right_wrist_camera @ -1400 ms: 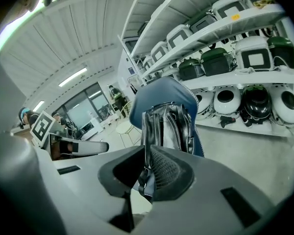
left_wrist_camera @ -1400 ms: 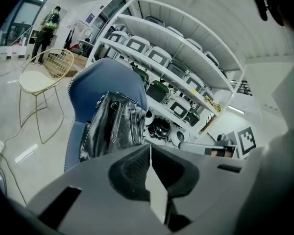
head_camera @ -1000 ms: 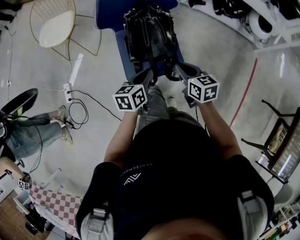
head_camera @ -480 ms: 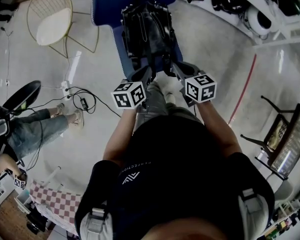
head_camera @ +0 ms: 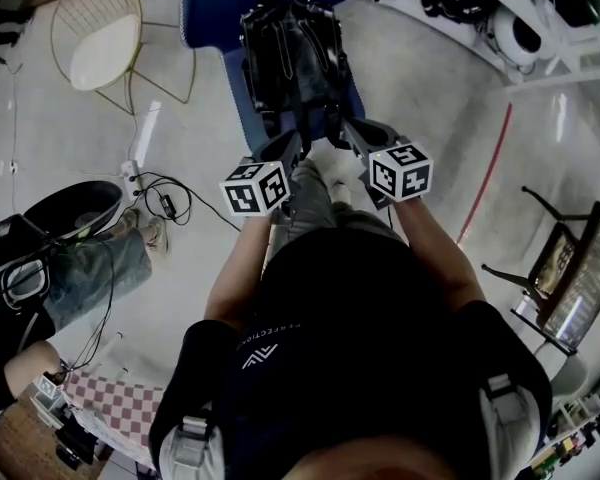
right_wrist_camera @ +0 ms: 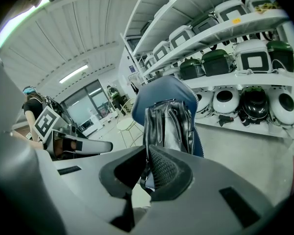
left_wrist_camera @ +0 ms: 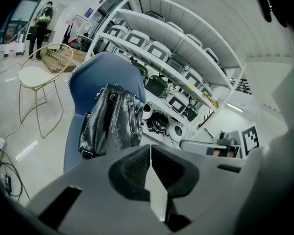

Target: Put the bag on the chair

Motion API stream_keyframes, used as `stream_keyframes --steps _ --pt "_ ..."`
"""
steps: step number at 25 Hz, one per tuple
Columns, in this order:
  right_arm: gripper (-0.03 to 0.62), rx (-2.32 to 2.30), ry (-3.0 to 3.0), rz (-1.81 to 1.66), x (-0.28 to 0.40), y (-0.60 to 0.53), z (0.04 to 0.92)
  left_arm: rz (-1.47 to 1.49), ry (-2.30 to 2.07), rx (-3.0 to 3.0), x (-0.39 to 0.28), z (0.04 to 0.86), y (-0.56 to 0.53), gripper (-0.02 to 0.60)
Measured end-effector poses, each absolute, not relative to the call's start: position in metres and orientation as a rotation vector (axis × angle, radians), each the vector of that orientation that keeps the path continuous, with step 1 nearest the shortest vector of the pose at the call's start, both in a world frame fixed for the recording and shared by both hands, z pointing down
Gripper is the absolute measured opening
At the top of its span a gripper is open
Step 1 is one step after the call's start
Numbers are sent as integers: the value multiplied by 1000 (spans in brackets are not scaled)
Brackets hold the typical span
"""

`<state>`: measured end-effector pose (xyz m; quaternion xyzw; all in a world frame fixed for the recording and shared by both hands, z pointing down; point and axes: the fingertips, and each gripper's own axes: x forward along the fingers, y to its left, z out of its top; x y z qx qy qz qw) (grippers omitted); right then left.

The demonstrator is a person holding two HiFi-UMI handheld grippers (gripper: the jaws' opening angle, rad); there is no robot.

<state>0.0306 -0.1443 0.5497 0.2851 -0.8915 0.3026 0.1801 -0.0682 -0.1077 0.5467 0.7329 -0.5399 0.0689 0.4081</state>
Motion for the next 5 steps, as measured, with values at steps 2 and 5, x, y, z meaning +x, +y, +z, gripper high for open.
stream_keyframes --steps 2,5 --pt "46 803 -2517 855 30 -144 550 177 -1359 1845 -69 548 -106 18" --pt "46 799 -2519 851 30 -143 551 185 -1357 1842 -69 550 -103 17"
